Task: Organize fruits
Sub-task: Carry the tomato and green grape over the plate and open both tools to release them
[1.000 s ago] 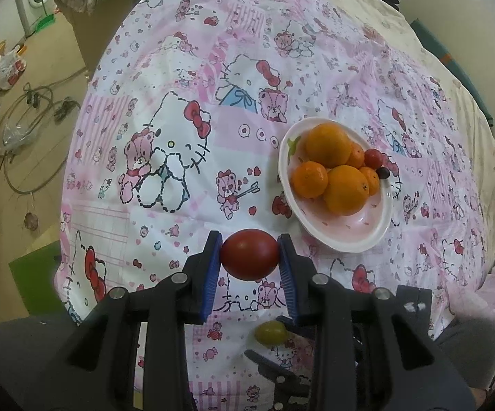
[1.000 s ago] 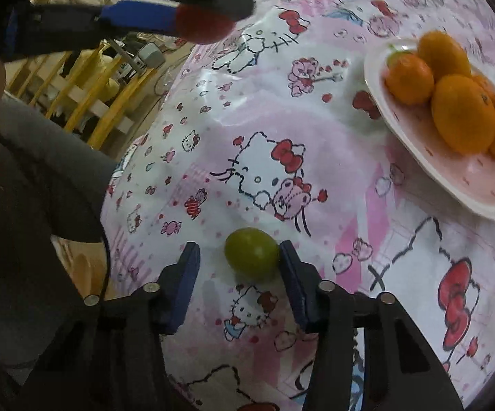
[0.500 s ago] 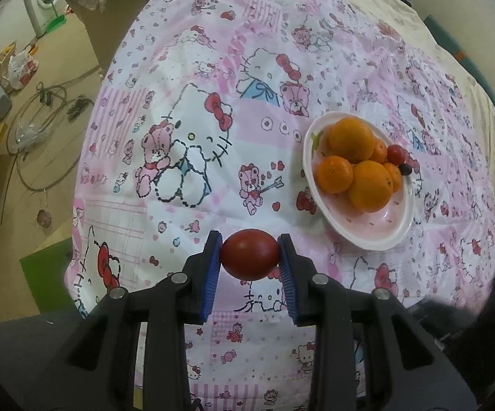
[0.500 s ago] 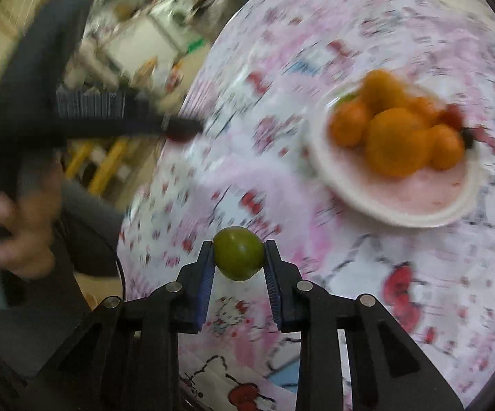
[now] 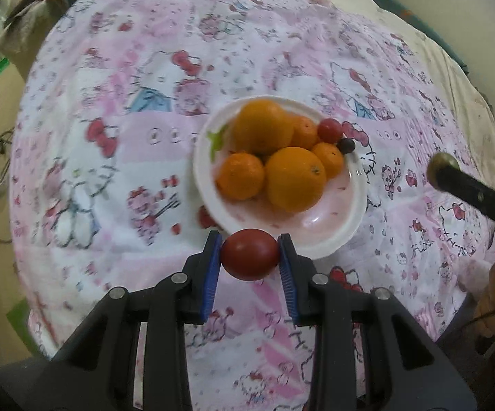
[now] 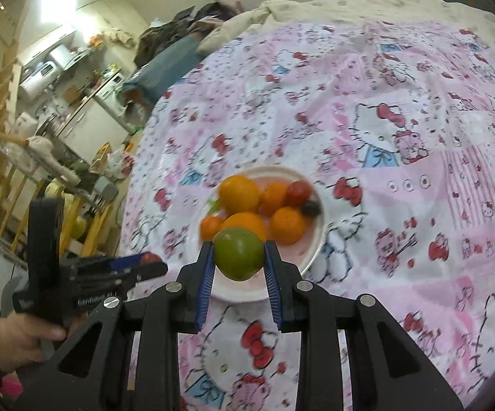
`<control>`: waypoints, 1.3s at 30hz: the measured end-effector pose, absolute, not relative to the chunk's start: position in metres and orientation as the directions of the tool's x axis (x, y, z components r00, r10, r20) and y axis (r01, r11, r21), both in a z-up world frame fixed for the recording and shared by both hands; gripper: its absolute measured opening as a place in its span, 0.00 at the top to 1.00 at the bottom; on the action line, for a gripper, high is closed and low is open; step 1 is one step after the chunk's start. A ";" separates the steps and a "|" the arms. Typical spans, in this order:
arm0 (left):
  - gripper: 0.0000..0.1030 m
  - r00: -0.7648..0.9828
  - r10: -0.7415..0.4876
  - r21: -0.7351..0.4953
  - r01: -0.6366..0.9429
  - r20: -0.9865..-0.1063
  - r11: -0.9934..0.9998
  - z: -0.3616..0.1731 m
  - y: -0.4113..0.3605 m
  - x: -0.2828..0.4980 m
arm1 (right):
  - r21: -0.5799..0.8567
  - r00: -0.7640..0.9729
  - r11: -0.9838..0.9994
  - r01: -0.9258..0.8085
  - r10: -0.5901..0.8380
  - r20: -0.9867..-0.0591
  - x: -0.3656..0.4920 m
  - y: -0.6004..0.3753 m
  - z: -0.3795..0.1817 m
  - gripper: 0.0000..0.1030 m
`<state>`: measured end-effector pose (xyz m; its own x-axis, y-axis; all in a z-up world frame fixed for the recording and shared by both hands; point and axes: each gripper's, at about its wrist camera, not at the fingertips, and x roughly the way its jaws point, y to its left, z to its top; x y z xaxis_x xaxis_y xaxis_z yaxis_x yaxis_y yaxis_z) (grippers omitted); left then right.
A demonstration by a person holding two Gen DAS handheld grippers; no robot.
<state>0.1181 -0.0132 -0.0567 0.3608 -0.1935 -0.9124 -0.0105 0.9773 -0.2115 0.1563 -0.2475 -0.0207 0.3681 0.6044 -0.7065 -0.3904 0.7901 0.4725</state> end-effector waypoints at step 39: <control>0.50 0.285 -0.212 -0.215 0.022 -0.935 0.976 -0.097 -0.044 0.145 | 0.487 0.122 0.840 -0.238 0.523 -0.843 0.208 -0.217 -0.118 0.66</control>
